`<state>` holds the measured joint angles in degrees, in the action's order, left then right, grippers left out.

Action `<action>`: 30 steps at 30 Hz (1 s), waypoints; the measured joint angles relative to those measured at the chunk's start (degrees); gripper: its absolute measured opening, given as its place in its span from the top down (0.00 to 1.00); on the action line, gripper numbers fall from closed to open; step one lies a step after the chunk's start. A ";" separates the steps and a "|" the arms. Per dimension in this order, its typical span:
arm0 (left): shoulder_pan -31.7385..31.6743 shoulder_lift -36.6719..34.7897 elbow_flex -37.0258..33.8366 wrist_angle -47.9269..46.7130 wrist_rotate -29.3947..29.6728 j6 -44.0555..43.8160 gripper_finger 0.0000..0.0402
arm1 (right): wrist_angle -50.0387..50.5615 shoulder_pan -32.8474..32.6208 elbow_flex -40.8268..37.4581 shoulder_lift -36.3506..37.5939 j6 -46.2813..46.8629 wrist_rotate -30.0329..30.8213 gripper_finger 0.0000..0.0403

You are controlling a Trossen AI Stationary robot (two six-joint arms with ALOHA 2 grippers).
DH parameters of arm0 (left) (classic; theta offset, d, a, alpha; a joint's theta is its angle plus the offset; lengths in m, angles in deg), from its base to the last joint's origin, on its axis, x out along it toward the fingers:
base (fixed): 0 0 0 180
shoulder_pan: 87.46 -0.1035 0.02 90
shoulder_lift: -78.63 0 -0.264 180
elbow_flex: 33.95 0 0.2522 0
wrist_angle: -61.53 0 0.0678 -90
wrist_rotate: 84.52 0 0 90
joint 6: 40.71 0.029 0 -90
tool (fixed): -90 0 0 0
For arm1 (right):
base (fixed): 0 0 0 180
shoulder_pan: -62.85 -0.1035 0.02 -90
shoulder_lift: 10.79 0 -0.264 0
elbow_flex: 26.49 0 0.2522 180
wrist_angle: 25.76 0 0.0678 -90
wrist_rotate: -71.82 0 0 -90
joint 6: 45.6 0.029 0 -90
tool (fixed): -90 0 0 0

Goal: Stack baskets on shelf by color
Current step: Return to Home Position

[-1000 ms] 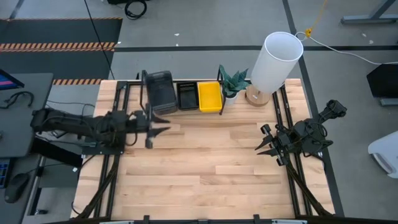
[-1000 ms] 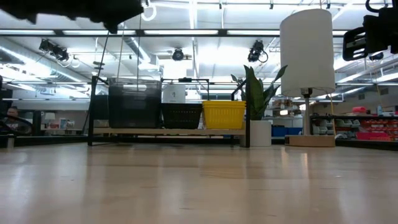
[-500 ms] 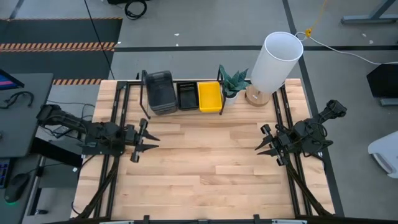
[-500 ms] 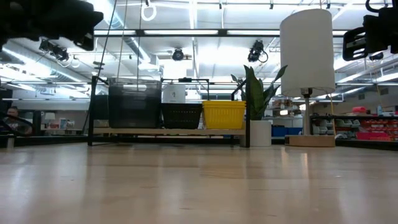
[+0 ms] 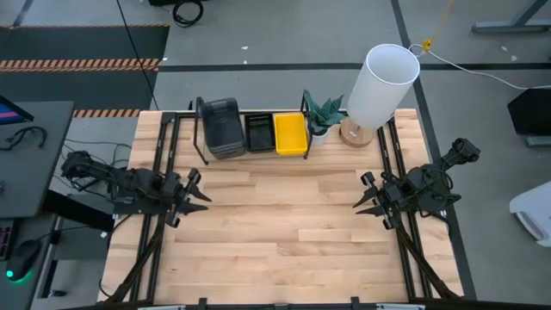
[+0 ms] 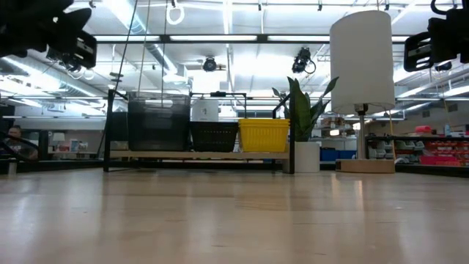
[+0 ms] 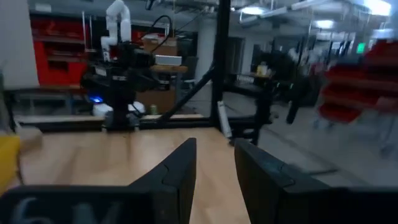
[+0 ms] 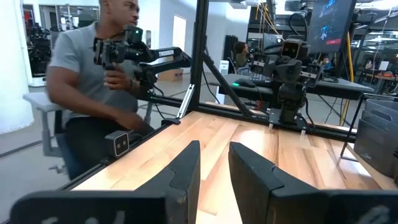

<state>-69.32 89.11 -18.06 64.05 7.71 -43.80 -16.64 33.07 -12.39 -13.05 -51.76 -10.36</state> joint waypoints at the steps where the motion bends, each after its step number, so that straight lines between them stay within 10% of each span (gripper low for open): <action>1: 0.12 -0.51 0.00 -0.08 -0.06 -1.99 0.71 | 0.00 -0.02 0.00 0.01 -0.01 0.00 0.78; 9: 0.10 -0.40 0.00 -0.16 -0.01 -25.82 0.71 | 0.00 -0.01 0.00 0.01 0.00 0.00 0.78; 30: 0.10 -0.40 0.00 -0.14 0.03 -27.35 0.71 | 0.00 0.00 0.02 0.02 0.01 0.00 0.78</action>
<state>-69.22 88.71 -18.06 63.91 7.74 -71.15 -16.64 33.07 -12.37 -13.03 -51.75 -10.36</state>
